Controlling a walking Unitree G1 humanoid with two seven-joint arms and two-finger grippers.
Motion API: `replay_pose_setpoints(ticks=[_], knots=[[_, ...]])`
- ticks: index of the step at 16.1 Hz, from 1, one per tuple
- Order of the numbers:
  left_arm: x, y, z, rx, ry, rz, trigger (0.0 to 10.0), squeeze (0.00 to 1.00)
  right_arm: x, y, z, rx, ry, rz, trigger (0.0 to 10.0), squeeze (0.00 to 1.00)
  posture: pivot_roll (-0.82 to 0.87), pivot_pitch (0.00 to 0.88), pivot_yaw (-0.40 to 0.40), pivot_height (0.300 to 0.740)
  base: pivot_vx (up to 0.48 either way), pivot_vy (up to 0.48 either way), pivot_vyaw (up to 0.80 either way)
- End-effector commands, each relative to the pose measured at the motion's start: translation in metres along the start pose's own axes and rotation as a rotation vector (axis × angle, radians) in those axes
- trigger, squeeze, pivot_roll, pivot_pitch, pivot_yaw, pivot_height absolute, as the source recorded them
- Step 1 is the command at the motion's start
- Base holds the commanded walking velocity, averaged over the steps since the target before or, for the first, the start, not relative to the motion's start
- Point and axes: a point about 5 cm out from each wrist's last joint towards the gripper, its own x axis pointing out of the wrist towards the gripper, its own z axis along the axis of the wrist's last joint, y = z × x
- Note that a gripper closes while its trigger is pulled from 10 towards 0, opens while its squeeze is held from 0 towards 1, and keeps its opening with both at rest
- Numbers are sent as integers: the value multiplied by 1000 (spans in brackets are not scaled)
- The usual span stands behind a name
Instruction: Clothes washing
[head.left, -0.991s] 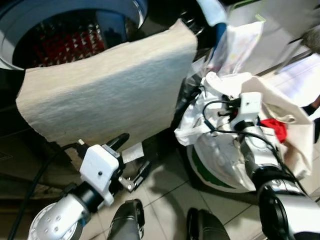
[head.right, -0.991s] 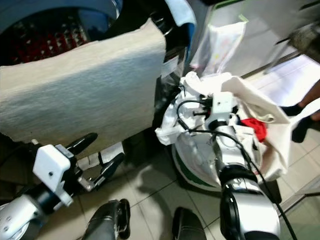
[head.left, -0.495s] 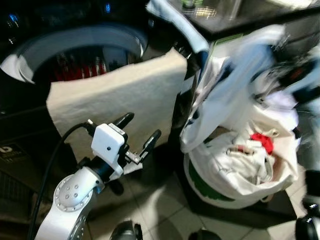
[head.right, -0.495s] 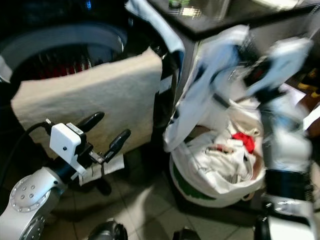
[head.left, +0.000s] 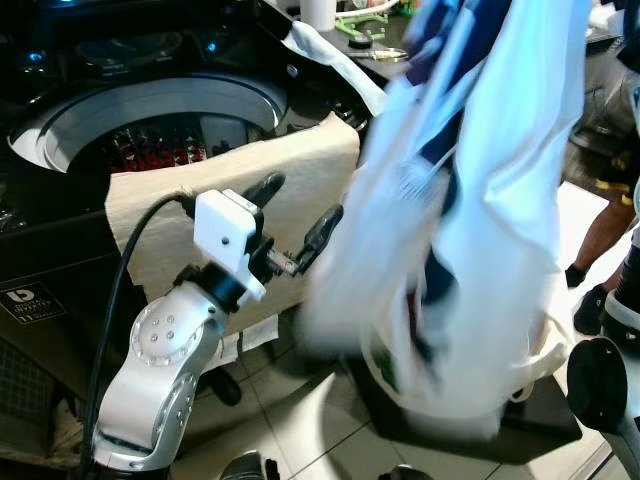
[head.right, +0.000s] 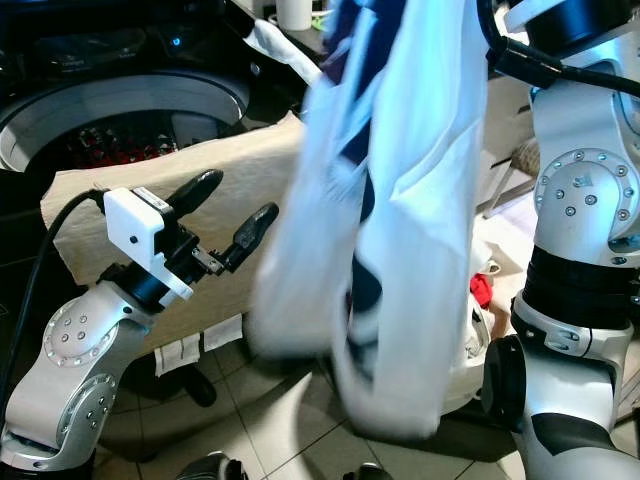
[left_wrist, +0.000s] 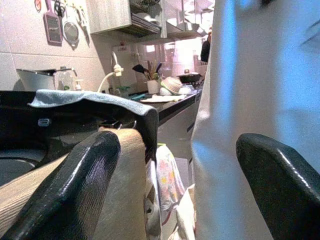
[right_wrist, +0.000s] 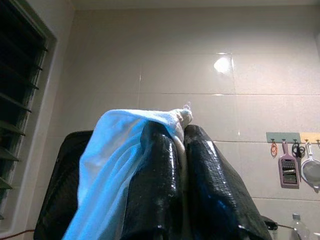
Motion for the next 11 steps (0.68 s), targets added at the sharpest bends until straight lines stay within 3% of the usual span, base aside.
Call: replay_pose_setpoints(ticks=[1,10,11], knots=[[-1,2,0,-7,9,14,10000,0,1,0,5,4,-16,-2,0,0,-39,0,12,719,0,0,0],[-1,2,0,-7,9,14,10000,0,1,0,5,4,-16,-2,0,0,-39,0,12,719,0,0,0],[25,2,15,-171,-76,-126,10000,0,-17,14,-46,48,207,21,0,0,-28,0,6,719,0,0,0]])
